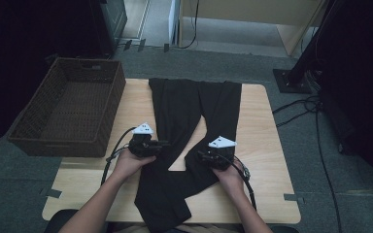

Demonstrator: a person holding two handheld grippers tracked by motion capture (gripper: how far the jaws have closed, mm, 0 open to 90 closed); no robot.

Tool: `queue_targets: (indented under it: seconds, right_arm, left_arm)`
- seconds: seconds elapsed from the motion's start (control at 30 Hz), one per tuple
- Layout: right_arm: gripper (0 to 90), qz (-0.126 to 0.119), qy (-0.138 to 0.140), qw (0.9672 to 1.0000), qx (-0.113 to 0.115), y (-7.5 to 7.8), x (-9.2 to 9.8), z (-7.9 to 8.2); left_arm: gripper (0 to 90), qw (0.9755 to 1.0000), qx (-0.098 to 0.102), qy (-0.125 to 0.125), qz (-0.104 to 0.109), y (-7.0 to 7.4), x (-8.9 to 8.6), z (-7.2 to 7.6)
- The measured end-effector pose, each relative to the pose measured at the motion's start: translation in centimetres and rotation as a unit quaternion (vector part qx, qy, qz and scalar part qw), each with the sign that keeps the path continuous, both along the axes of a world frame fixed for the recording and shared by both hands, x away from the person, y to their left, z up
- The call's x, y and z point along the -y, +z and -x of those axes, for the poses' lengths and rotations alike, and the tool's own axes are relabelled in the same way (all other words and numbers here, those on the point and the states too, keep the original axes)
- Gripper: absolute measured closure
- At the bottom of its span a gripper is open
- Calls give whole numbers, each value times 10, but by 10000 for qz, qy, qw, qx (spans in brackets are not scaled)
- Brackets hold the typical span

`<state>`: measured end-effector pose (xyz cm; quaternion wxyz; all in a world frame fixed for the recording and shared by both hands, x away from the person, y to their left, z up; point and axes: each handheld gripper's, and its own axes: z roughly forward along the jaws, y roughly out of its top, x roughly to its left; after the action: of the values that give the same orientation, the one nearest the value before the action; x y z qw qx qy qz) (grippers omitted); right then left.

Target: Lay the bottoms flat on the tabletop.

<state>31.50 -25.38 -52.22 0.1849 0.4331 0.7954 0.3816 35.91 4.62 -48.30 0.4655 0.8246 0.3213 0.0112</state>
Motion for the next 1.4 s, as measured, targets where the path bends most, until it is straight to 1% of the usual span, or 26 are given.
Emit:
queue_targets:
  seconds: [0.03, 0.07, 0.1, 0.2, 0.23, 0.27, 0.37, 0.43, 0.5, 0.53, 0.6, 0.7, 0.77, 0.83, 0.93, 1.0, 1.03, 1.07, 1.1, 1.17, 1.2, 1.27, 1.3, 1.37, 1.4]
  right_arm:
    - [520, 2, -3, 10000, -5, 0, 0, 1]
    - [528, 16, -21, 10000, -60, 1, 1, 2]
    - [531, -3, -19, 9999, -105, 2, 2, 2]
    - [537, -218, -101, 9994, -261, 3, 8, -1]
    - [537, -274, -159, 9991, -279, 3, 11, -2]
    - [534, -270, -182, 9991, -288, 3, 13, -2]
    - [529, -265, -279, 9987, -321, 4, 20, -3]
    - [534, -312, -350, 9984, -324, 6, 23, -3]
    - [538, -389, -350, 9984, -218, 10, 24, -3]
    - [538, -417, -332, 9984, -172, 13, 23, -4]
    - [537, -440, -325, 9984, -116, 19, 20, -6]
    - [532, -471, -263, 9985, 11, 29, 10, -7]
    - [538, -464, -136, 9988, 85, 32, 1, -7]
    - [536, -457, -61, 9989, 48, 31, -9, -9]
    - [491, -394, -85, 9991, -144, 19, -19, -17]
    - [445, -210, -165, 9994, -223, 11, -24, -22]
    - [440, -175, -202, 9993, -261, 7, -25, -23]
    - [432, -145, -215, 9993, -285, 4, -27, -23]
    - [439, -131, -202, 9995, -190, 3, -27, -22]
    - [484, 41, -212, 9997, -59, 2, -30, -20]
    - [533, 69, -176, 9998, -24, 2, -30, -18]
    - [629, 83, -142, 9999, 7, 2, -30, -16]
    - [715, 84, -107, 9999, 18, 2, -29, -15]
    - [831, 71, -117, 9999, 2, 2, -28, -12]
    - [863, 11, -117, 9999, -75, 3, -28, -11]
  left_arm:
    - [725, 10000, 57, 21, -30, 2, -1, -2]
    - [714, 10000, 57, 58, -39, 2, -2, -4]
    - [711, 10000, 7, 63, -50, 0, -1, -6]
    - [710, 9993, -181, -23, -331, -13, 4, -11]
    - [710, 9990, -216, -19, -397, -16, 4, -13]
    - [711, 9987, -262, 18, -427, -19, 4, -14]
    - [720, 9983, -315, 90, -476, -24, 2, -18]
    - [723, 9979, -358, 107, -525, -27, 0, -20]
    - [724, 9975, -410, 108, -571, -30, 0, -21]
    - [724, 9976, -400, 125, -542, -30, 0, -21]
    - [721, 9975, -382, 157, -573, -30, 0, -21]
    - [714, 9974, -345, 146, -615, -29, 1, -20]
    - [711, 9974, -357, 144, -603, -29, 1, -20]
    - [710, 9974, -377, 153, -586, -29, 1, -20]
    - [702, 9974, -374, 146, -592, -29, 1, -20]
    - [699, 9974, -369, 148, -595, -29, 1, -19]
    - [698, 9975, -378, 146, -585, -29, 1, -20]
    - [697, 9975, -390, 148, -572, -30, 1, -20]
    - [697, 9975, -412, 161, -550, -30, 1, -20]
    - [697, 9975, -434, 173, -523, -30, 1, -20]
    - [696, 9975, -433, 176, -524, -30, 1, -20]
    - [694, 9975, -429, 188, -534, -30, 2, -19]
    - [693, 9975, -420, 188, -541, -30, 2, -19]
    - [693, 9975, -396, 184, -548, -30, 2, -19]
    - [693, 9976, -403, 197, -530, -30, 2, -19]
